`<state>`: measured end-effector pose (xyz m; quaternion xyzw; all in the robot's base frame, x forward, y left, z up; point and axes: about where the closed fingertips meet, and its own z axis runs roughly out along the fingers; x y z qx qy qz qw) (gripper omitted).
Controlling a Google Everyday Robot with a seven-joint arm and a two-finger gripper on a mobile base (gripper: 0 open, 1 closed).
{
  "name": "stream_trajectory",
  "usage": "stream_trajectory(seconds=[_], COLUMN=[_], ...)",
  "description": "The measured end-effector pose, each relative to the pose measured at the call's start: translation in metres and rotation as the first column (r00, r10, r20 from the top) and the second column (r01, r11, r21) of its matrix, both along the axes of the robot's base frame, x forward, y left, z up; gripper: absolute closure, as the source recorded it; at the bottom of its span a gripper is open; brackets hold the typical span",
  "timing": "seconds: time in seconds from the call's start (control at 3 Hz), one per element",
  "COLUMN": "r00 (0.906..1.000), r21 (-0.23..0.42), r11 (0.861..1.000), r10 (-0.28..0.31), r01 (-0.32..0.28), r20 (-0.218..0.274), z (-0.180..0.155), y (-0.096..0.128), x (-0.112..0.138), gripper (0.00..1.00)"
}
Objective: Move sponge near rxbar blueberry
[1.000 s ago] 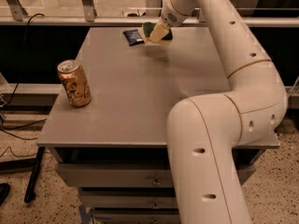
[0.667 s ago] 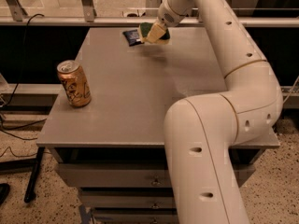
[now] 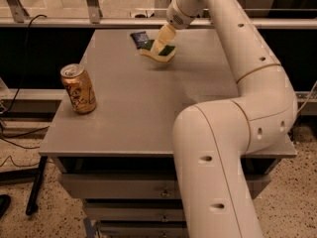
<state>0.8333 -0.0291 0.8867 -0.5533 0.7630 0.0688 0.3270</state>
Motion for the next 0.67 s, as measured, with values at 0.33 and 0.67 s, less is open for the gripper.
stream_trajectory(seconds=[0.33, 0.67], r00=[0.9998, 0.9995], r21=[0.043, 0.147], r11=[0.999, 0.989], r10=[-0.019, -0.029], r01=[0.02, 0.03], r20=[-0.006, -0.008], z=[0.009, 0.026], y=[-0.034, -0.089], x=[-0.012, -0.038], gripper=[0.0, 0.0])
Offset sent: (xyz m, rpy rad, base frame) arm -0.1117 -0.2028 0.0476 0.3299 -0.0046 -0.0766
